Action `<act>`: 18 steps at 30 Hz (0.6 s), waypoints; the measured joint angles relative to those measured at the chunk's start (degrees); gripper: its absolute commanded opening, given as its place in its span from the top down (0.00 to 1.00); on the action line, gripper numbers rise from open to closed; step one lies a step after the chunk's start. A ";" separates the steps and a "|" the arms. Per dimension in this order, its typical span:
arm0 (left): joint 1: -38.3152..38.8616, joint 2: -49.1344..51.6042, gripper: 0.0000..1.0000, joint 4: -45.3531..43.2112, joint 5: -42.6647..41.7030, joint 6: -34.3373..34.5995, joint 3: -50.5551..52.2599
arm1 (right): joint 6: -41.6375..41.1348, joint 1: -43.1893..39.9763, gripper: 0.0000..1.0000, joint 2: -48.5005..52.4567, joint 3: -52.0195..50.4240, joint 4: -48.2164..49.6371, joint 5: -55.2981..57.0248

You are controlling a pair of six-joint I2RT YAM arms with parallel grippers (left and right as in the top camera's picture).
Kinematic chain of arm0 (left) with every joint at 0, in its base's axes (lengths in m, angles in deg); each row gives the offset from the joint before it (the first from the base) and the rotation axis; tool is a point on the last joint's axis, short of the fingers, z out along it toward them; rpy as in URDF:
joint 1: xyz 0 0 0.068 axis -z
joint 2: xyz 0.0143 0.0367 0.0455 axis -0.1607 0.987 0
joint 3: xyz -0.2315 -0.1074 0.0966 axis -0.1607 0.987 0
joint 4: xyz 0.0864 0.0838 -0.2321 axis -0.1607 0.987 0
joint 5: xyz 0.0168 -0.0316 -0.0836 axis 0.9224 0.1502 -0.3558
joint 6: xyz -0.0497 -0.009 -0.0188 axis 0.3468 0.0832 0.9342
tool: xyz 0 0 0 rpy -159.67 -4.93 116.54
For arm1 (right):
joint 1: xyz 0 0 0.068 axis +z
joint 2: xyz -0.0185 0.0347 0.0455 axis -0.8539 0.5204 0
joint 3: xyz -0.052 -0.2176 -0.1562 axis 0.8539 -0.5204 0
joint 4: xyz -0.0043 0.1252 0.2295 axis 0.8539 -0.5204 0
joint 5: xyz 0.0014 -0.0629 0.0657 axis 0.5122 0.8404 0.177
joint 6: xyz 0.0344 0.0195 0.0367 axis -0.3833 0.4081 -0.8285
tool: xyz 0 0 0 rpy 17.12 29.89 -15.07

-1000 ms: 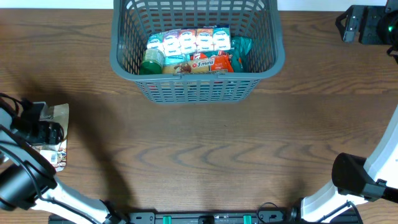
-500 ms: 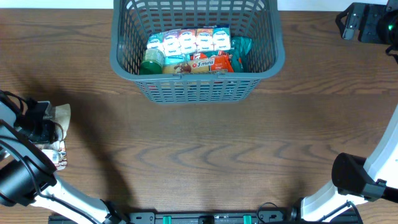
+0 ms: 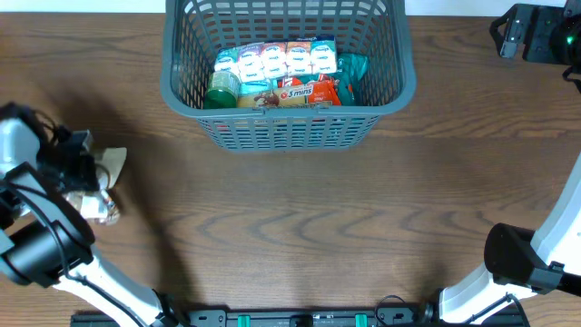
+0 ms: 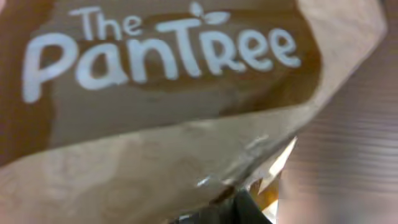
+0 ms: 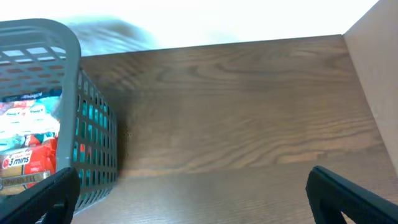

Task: Pack container
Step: 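Carry the PanTree bag with the left gripper into the basket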

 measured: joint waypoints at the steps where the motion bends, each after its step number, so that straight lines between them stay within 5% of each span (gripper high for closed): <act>1: 0.83 0.15 0.94 3.04 0.00 2.67 -3.10 | 0.00 0.00 0.01 0.00 0.00 -0.07 0.00; 8: 5.03 0.50 0.94 22.23 -3.02 14.36 -29.40 | 1.51 0.00 0.01 0.00 0.00 -2.19 0.00; 18: 21.40 -3.04 0.95 23.39 -9.81 20.70 -57.81 | 3.93 0.00 0.01 0.00 0.00 -3.82 0.00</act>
